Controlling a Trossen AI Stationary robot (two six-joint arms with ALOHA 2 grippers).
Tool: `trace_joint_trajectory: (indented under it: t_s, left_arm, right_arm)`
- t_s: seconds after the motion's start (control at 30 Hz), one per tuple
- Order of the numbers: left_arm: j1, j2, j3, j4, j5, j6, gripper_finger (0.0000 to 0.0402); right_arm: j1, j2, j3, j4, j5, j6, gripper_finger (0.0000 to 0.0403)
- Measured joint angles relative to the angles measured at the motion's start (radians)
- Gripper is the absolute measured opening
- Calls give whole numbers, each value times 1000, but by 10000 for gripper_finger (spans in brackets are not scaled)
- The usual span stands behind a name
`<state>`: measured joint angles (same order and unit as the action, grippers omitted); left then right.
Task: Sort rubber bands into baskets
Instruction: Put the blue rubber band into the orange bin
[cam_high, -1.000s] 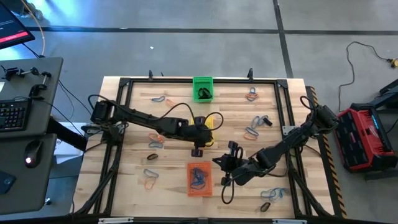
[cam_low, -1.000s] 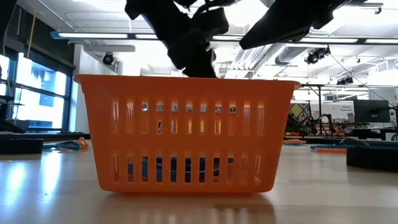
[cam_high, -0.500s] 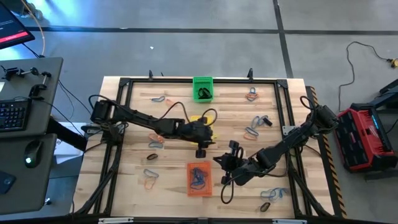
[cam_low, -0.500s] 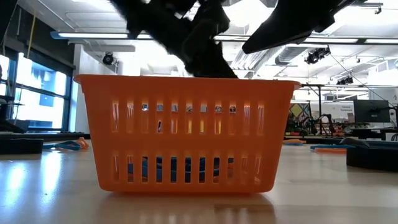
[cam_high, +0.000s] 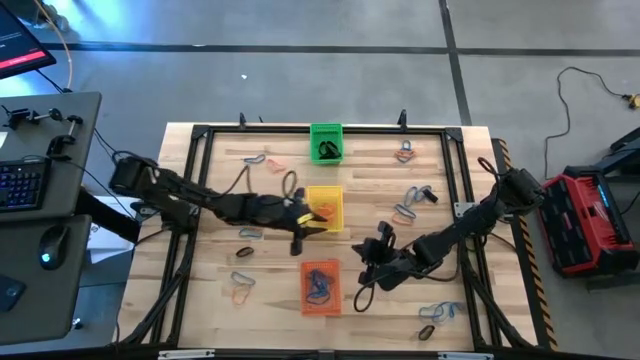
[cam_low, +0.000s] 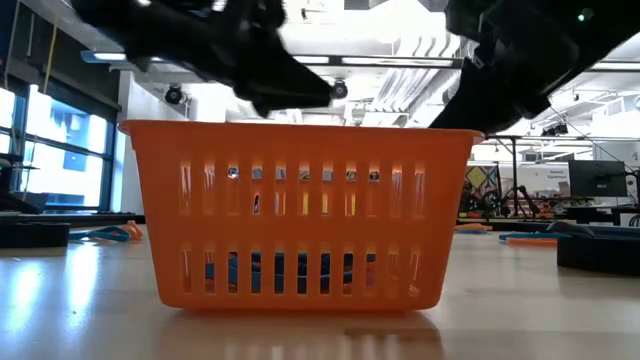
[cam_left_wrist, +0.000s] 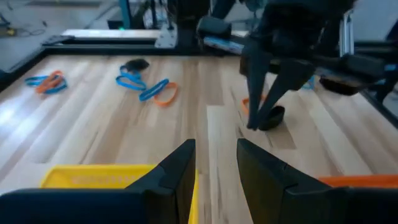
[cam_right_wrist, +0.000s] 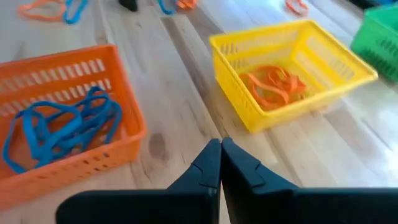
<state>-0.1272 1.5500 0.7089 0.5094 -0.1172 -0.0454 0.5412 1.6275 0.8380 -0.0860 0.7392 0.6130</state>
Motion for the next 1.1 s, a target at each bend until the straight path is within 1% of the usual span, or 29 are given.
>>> trace_joint_trajectory:
  t_s: [0.13,0.27,0.37,0.47,0.57,0.73,0.83,0.93,1.1]
  left_arm:
    - [-38,-92,-123,85,-78,-20,111]
    - [-72,-171,-231,153,-130,-54,111]
    - [-93,-217,-293,205,-159,-69,111]
    - [-110,-246,-336,240,-198,-76,111]
    - [-119,-261,-354,248,-211,-75,111]
    - [-128,-260,-367,246,-210,-77,111]
    - [-133,-260,-370,244,-210,-82,111]
    - [-137,-260,-370,245,-210,-78,111]
    - [-137,-260,-370,244,-210,-73,111]
  right_arm:
    - [-26,-56,0,-127,1,105,0]
    - [-75,-151,0,-344,4,239,0]
    - [-136,-215,0,-539,4,382,2]
    - [-213,-259,0,-710,-10,529,15]
    - [-288,-264,0,-817,-44,604,42]
    - [-418,-259,-45,-834,-118,662,96]
    - [-486,-260,-99,-819,-151,718,118]
    - [-548,-260,-167,-781,-203,748,128]
    - [-602,-260,-287,-582,-204,712,130]
